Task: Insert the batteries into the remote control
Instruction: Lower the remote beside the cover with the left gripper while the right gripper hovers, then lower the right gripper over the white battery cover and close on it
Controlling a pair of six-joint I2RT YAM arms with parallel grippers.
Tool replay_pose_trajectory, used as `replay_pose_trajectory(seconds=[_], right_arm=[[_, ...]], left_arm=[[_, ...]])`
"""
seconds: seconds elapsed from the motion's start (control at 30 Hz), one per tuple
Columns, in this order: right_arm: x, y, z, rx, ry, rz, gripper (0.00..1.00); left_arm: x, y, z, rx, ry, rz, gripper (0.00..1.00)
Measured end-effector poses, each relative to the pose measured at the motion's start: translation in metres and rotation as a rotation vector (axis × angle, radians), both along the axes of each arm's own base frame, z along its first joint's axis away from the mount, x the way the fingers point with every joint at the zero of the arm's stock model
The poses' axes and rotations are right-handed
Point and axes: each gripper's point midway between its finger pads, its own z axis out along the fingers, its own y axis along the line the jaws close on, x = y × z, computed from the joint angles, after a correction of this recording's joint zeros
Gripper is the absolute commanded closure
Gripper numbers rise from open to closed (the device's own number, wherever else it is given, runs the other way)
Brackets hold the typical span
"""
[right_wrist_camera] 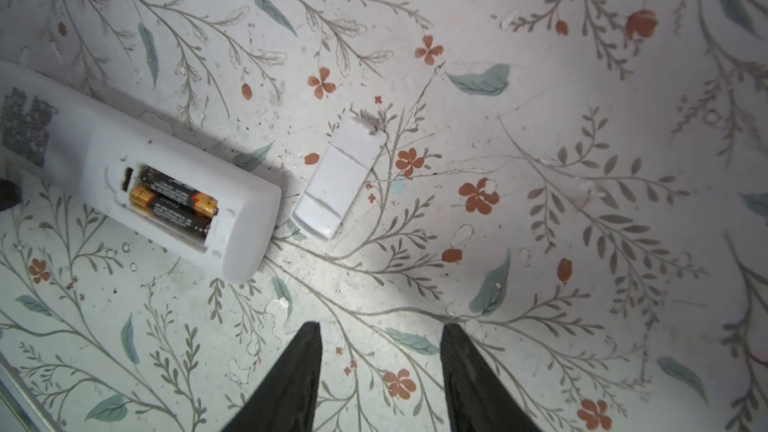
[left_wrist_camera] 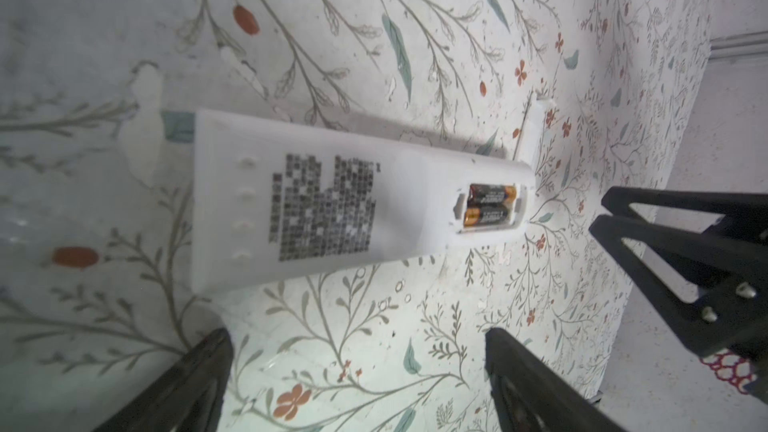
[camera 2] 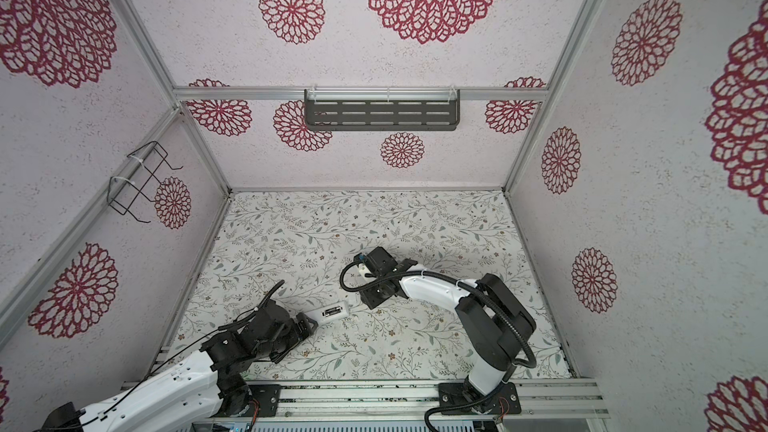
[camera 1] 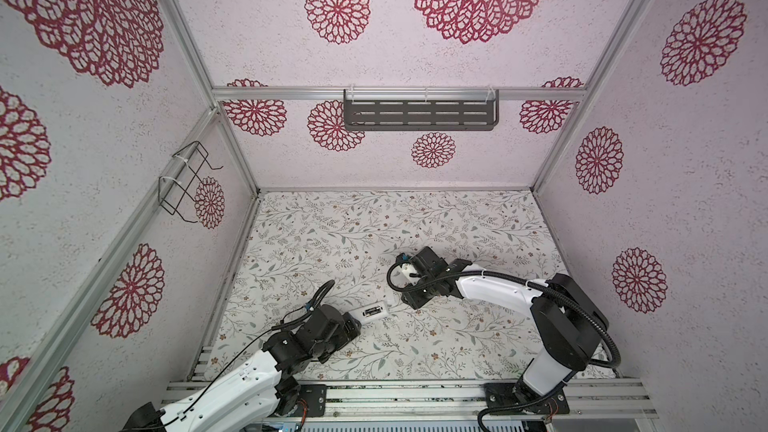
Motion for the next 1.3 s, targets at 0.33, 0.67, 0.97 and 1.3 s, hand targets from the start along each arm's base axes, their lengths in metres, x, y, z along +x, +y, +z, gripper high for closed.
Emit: replay_pose_trajectory(seconds=[0.33, 0.67, 0.97, 1.3], right_arm=[[0.000, 0.010, -0.001, 0.030, 0.005, -0.023, 0.46], [-0.006, 0.023, -0.029, -0.009, 0.061, -0.032, 0.38], [0.007, 0.045, -0.028, -0.001, 0.024, -0.049, 0.38], [0.007, 0.040, -0.032, -0.066, -0.023, -0.059, 0.42]], left_arm=[[0.053, 0.062, 0.007, 0.029, -0.057, 0.173, 0.03], [0.096, 0.080, 0.075, 0.076, -0.221, 0.112, 0.03], [0.085, 0.088, 0.076, 0.084, -0.217, 0.115, 0.03], [0.084, 0.088, 0.076, 0.079, -0.213, 0.108, 0.03]])
